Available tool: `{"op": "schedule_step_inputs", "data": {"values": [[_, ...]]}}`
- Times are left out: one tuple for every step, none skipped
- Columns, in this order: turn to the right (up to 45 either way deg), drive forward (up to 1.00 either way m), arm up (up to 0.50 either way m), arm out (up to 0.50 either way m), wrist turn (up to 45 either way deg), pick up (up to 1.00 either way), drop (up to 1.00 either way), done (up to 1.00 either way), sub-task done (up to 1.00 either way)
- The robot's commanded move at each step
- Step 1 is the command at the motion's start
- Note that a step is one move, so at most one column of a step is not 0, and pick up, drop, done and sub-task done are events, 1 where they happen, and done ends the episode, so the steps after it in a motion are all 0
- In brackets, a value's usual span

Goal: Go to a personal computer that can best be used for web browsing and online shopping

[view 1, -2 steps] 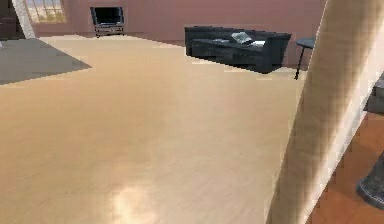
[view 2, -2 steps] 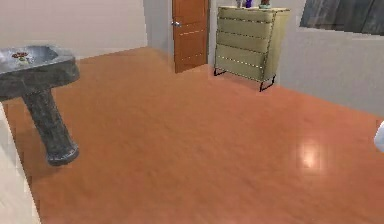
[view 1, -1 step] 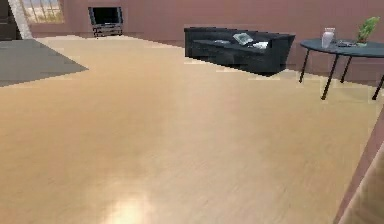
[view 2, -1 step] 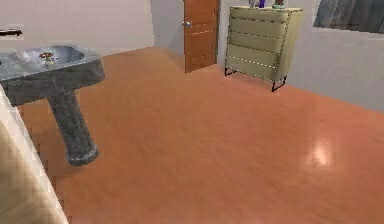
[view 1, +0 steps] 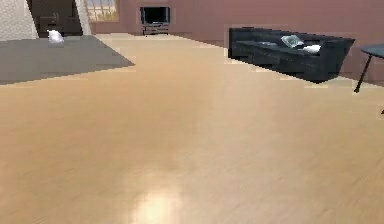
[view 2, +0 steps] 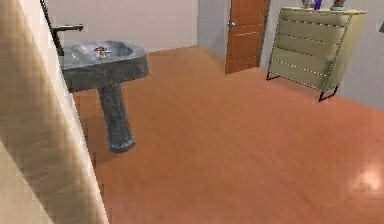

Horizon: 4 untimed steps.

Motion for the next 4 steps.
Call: {"op": "schedule_step_inputs", "data": {"values": [[0.0, 0.45, 0.00, 0.00, 0.0, 0.00, 0.00, 0.00, 0.00], [21.0, 0.00, 0.00, 0.00, 0.0, 0.00, 0.00, 0.00, 0.00], [0.0, 1.00, 0.00, 0.00, 0.0, 0.00, 0.00, 0.00, 0.00], [0.0, 1.00, 0.00, 0.00, 0.0, 0.00, 0.00, 0.00, 0.00]]}}
